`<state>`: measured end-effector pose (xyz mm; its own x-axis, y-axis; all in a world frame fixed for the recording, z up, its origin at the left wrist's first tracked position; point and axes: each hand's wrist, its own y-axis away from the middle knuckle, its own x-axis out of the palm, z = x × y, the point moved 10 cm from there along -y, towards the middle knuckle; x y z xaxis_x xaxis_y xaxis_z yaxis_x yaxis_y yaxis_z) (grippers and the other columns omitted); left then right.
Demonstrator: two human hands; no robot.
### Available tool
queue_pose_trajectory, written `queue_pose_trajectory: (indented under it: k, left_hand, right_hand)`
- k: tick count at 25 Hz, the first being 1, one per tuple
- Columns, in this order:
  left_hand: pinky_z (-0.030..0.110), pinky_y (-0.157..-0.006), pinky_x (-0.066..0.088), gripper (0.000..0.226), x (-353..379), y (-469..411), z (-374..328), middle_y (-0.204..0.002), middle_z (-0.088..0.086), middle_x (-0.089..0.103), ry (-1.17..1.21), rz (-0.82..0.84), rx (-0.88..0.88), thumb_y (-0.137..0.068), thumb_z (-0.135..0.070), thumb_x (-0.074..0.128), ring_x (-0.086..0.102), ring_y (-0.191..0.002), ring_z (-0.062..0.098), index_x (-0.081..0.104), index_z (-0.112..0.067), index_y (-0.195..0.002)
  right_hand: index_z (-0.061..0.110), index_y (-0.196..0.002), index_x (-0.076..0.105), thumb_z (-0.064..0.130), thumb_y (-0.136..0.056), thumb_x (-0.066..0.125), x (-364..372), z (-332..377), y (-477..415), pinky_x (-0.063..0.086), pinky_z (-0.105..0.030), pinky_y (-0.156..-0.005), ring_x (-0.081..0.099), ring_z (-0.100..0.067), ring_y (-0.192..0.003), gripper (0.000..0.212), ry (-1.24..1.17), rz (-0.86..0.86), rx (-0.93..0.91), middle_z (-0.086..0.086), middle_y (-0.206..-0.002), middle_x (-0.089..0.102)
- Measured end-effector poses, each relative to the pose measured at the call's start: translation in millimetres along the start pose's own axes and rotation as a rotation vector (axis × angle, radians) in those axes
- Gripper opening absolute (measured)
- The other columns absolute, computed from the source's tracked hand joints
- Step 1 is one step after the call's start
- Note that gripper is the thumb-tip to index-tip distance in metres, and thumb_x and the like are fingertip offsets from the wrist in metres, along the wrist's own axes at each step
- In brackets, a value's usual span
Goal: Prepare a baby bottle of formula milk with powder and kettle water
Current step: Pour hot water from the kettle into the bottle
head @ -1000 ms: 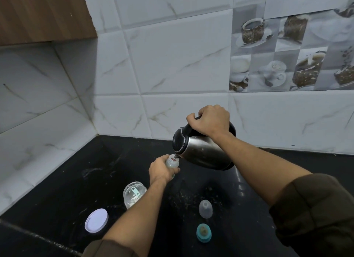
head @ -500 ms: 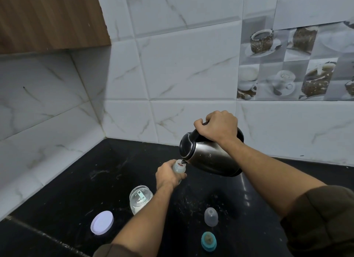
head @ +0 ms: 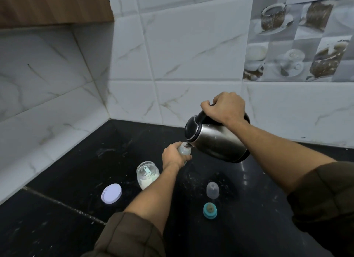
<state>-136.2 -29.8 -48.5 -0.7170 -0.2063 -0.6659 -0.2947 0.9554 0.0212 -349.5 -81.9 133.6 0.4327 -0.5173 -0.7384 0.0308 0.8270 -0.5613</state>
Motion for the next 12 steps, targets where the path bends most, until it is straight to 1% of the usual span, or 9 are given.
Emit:
queue_pose_trajectory:
  k: [2, 4, 8, 12]
  left_hand:
    - [0.034, -0.094, 0.053, 0.044, 0.3, 2.6, 2.8, -0.102, -0.006, 0.074, 0.008, 0.001, -0.008, -0.073, -0.024, 0.093, 0.066, -0.099, 0.016, 0.074, -0.030, -0.113]
    - [0.033, -0.094, 0.051, 0.046, 2.2, 3.3, 6.2, -0.104, -0.006, 0.074, 0.011, 0.001, -0.007, -0.073, -0.024, 0.093, 0.064, -0.098, 0.015, 0.074, -0.030, -0.115]
    - [0.036, -0.097, 0.053, 0.050, 4.7, 4.6, 7.7, -0.106, -0.006, 0.076, 0.006, 0.006, -0.009, -0.072, -0.026, 0.094, 0.067, -0.101, 0.017, 0.074, -0.031, -0.117]
    - [0.035, -0.095, 0.053, 0.046, 3.3, 6.3, 5.6, -0.105, -0.006, 0.075, 0.001, 0.007, 0.008, -0.074, -0.026, 0.093, 0.067, -0.100, 0.017, 0.074, -0.030, -0.116]
  right_hand:
    - [0.013, -0.045, 0.044, 0.049, -0.074, 0.050, -0.9, 1.3, 2.7, 0.040, -0.028, -0.051, 0.039, -0.024, -0.045, 0.047, 0.006, -0.006, 0.001, 0.000, -0.041, 0.034]
    - [0.012, -0.045, 0.045, 0.049, -0.074, 0.050, -2.4, 1.8, 4.5, 0.039, -0.028, -0.051, 0.041, -0.026, -0.046, 0.047, 0.015, -0.012, 0.003, -0.001, -0.042, 0.035]
    - [0.010, -0.045, 0.046, 0.049, -0.074, 0.050, -5.4, 2.8, 6.7, 0.037, -0.028, -0.049, 0.042, -0.027, -0.046, 0.048, 0.028, -0.019, 0.003, -0.002, -0.042, 0.038]
    - [0.011, -0.044, 0.043, 0.049, -0.074, 0.050, -10.1, 3.9, 8.9, 0.042, -0.030, -0.052, 0.043, -0.027, -0.046, 0.049, 0.021, -0.030, 0.001, -0.002, -0.041, 0.037]
